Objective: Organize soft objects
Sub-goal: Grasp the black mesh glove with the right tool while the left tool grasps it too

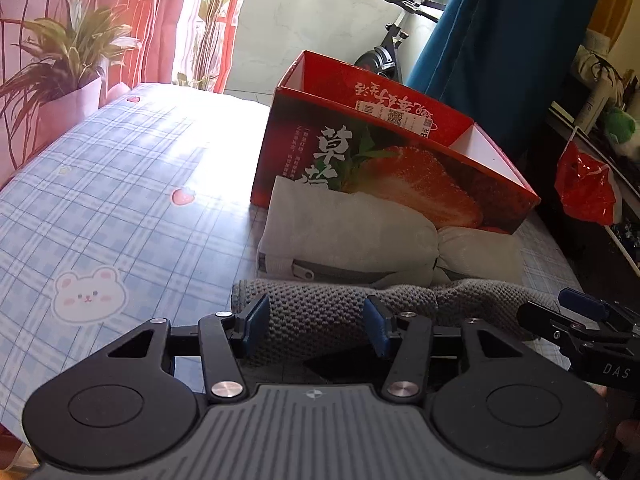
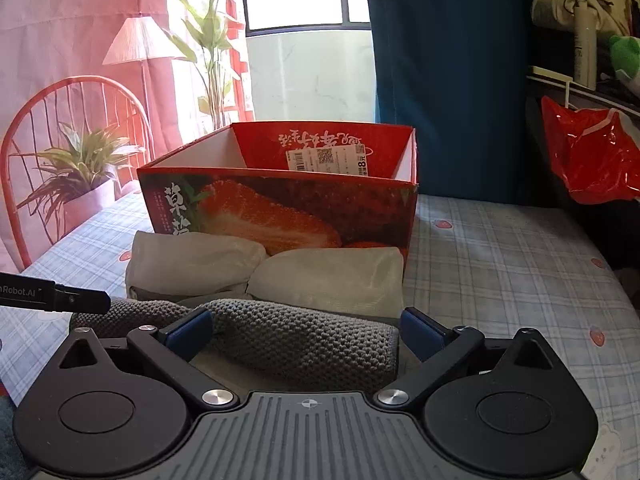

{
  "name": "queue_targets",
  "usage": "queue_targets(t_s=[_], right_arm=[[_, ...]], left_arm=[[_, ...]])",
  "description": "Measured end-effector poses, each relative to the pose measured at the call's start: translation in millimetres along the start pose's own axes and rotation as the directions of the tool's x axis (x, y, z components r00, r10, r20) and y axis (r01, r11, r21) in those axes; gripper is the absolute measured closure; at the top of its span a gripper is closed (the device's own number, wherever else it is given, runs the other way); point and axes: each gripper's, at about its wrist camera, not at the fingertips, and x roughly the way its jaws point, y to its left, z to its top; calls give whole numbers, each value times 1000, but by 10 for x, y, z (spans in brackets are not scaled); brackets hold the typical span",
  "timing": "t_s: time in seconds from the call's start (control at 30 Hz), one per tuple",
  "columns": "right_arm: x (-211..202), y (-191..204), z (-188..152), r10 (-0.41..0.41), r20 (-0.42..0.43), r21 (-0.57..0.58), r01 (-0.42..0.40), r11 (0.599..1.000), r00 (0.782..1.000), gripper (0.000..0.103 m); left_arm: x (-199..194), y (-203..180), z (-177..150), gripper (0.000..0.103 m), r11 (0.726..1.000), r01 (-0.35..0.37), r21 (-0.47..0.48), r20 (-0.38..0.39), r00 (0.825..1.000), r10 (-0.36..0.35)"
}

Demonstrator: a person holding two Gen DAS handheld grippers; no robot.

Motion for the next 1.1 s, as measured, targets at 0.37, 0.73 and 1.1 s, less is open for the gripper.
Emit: queue_targets(t_s=[0.37,0.73,1.1], right_arm=[[-415,118,-332,86,-131,-80,-97,992,988,7],[-735,221,-730,113,-262,-185,-164,969,959,7],[-323,311,-752,133,-353,-170,-204,964,926,44]], left_arm=[[-305,-202,-430,49,998,61,28,-62,996,-60],[-347,-295,-647,49,996,75,41,-99,993,-71],[-226,-286,-709,49,992,122,21,-137,983,-118]])
